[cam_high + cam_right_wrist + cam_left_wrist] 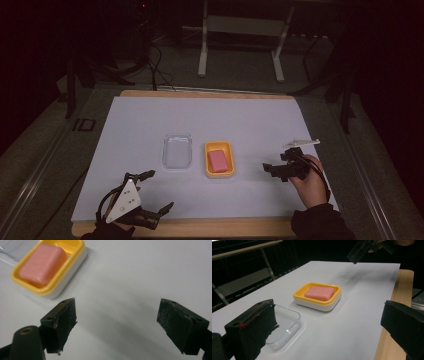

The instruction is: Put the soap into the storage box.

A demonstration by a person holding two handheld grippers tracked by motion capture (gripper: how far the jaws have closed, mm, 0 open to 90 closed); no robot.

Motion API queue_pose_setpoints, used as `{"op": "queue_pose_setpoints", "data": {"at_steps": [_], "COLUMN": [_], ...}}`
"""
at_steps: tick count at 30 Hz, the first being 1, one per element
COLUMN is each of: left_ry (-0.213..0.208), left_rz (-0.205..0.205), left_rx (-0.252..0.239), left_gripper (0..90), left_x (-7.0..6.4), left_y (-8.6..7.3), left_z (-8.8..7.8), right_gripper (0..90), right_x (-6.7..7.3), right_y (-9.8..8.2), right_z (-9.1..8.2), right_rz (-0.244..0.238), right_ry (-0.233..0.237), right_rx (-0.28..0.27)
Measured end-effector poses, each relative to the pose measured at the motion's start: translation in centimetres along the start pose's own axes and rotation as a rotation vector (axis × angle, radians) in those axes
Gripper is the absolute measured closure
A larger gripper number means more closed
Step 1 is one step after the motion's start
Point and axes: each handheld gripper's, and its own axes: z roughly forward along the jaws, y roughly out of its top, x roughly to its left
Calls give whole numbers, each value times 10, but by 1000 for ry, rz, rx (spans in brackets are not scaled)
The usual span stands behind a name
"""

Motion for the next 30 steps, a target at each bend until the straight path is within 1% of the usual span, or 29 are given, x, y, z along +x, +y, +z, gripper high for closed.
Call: {"op": "queue_pose_setpoints", "data": {"at_steps": [2,5,8,13,15,20,23,27,30], "left_ry": [0,0,1,0,0,0,-2,-3,-7], "left_rz": [0,1,1,1,1,0,0,0,-1], "left_rx": [0,1,0,2,2,2,4,3,3], "left_gripper": [6,6,6,6,6,6,6,6,6], "left_x": [0,0,0,0,0,0,0,0,0], "left_y": [0,0,0,0,0,0,0,0,0], "left_z": [0,0,0,0,0,0,1,0,0], "right_gripper": [158,158,158,158,157,157,157,157,151], "right_x": [-3,-5,-7,-10,-10,-11,-11,-8,-7], "right_y": [-3,-5,-13,-26,-30,-38,-40,-45,-49], "right_z": [-3,-5,-9,-10,-10,-11,-11,-10,-9], "right_rz": [12,14,19,40,46,37,43,43,43], "right_ry": [-9,-17,-33,-30,-28,-29,-17,-38,-36], "right_rx": [-2,-3,-13,-22,-14,-13,-12,-23,-30]}}
